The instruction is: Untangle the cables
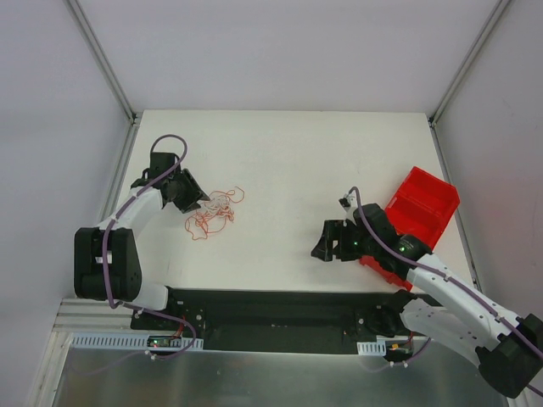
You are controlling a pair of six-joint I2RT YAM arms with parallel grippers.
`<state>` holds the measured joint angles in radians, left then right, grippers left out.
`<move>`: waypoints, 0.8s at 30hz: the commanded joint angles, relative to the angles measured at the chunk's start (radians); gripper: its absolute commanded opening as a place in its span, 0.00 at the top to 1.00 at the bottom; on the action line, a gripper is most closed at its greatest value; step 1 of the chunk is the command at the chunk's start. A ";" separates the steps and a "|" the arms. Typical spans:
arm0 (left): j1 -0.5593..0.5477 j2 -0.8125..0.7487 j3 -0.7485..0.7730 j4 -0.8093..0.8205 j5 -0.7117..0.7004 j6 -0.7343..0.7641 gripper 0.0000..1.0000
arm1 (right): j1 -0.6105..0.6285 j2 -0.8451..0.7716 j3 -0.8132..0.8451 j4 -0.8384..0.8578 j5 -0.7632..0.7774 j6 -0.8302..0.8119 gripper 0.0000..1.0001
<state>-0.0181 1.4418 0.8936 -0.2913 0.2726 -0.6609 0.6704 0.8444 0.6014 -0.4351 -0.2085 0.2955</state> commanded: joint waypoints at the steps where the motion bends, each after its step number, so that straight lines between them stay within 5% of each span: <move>1: 0.003 0.022 0.022 -0.002 -0.067 -0.036 0.61 | 0.008 -0.007 0.034 0.047 0.035 0.004 0.23; 8: 0.000 0.094 0.019 0.036 -0.030 -0.063 0.65 | 0.021 0.027 0.057 0.050 0.034 -0.002 0.23; 14: -0.012 0.051 0.016 0.053 -0.029 -0.025 1.00 | 0.052 0.068 0.063 0.075 0.041 0.021 0.24; 19: -0.039 -0.154 -0.018 0.060 -0.021 0.033 1.00 | 0.129 0.123 0.090 0.102 0.078 0.039 0.24; 24: -0.042 -0.345 0.039 0.054 0.177 0.103 1.00 | 0.192 0.218 0.161 0.141 0.070 0.039 0.24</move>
<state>-0.0532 1.2266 0.8783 -0.2554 0.3088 -0.6338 0.8265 1.0077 0.6689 -0.3679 -0.1562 0.3241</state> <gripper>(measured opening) 0.009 0.764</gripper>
